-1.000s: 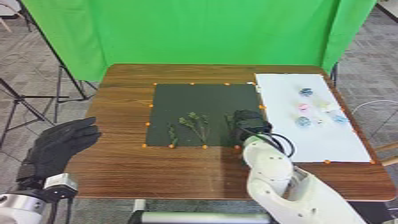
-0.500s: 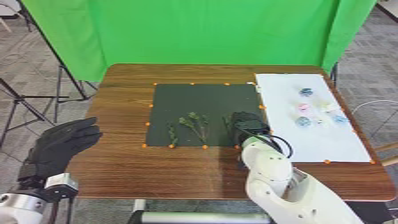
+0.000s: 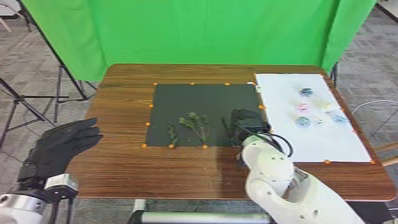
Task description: Arrange flowers
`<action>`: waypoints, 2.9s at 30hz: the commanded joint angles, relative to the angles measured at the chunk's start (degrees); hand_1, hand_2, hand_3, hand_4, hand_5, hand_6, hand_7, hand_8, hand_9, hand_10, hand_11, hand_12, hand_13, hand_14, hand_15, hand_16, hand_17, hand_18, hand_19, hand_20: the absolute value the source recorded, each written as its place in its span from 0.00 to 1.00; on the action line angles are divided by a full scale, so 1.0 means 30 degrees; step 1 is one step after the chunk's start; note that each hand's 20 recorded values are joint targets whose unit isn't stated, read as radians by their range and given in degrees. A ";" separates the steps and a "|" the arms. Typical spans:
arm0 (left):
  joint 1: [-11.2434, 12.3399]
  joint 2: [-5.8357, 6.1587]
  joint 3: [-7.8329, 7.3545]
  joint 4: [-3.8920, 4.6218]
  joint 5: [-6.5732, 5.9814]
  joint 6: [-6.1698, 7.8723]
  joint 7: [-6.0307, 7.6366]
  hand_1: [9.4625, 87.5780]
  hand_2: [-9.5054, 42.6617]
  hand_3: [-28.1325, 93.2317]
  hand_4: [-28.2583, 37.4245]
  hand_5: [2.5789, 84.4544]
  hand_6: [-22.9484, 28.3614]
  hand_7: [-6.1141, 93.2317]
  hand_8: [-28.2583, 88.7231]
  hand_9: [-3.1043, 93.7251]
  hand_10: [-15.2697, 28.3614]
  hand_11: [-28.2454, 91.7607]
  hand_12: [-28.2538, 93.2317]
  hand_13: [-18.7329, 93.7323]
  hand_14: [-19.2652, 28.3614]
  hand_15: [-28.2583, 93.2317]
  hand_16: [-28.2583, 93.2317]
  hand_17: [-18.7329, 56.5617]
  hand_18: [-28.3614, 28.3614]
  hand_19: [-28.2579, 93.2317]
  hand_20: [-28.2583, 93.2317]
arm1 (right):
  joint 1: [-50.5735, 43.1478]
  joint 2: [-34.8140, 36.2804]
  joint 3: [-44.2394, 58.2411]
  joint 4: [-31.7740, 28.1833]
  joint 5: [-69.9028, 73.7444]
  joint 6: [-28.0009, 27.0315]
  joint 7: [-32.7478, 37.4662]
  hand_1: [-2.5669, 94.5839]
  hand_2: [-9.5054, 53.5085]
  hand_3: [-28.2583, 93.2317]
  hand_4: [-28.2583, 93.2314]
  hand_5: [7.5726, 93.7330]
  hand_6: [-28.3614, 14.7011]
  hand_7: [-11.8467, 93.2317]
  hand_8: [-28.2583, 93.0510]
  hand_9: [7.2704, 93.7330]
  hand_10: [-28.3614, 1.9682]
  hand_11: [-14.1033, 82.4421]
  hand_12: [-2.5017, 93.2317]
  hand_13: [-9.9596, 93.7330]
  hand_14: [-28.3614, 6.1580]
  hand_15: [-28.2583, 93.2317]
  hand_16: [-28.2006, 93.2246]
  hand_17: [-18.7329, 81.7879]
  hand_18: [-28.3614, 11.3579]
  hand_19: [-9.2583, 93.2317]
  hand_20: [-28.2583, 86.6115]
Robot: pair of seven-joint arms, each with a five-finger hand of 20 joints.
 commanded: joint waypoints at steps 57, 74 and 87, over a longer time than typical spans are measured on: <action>0.0626 0.0288 0.0605 -0.0159 -0.0093 0.0364 0.0959 0.23 0.26 0.91 0.18 0.53 0.70 0.25 0.15 0.45 0.87 0.54 0.32 0.41 1.00 0.76 0.12 0.13 0.90 0.72 0.32 | -0.2414 0.5247 0.7224 0.2285 0.1794 -0.0723 -0.1958 0.37 0.05 0.90 0.03 0.55 0.43 0.24 0.16 0.51 0.26 0.29 0.20 0.74 0.53 0.92 0.37 0.65 0.20 1.00 0.57; 0.0280 0.0253 0.0680 -0.0080 -0.0097 0.0236 0.0701 0.23 0.26 0.91 0.18 0.53 0.70 0.25 0.15 0.45 0.87 0.54 0.32 0.41 1.00 0.76 0.12 0.13 0.90 0.72 0.32 | -0.1889 0.5013 0.5611 0.3664 0.0524 0.1069 -0.1923 0.51 0.05 0.87 0.00 0.67 0.57 0.30 0.19 0.73 0.51 0.34 0.23 0.79 0.63 0.90 0.38 0.66 0.20 1.00 0.54; 0.0486 0.0078 0.0470 -0.0158 -0.0017 0.0143 0.0559 0.23 0.26 0.91 0.18 0.53 0.70 0.25 0.15 0.45 0.87 0.54 0.32 0.41 1.00 0.76 0.12 0.13 0.90 0.72 0.32 | -0.0903 0.4897 0.5183 0.3985 -0.0961 0.3271 -0.2609 0.60 0.03 0.83 0.00 0.85 0.66 0.32 0.26 0.95 0.66 0.35 0.34 0.87 0.73 0.88 0.40 0.69 0.22 1.00 0.53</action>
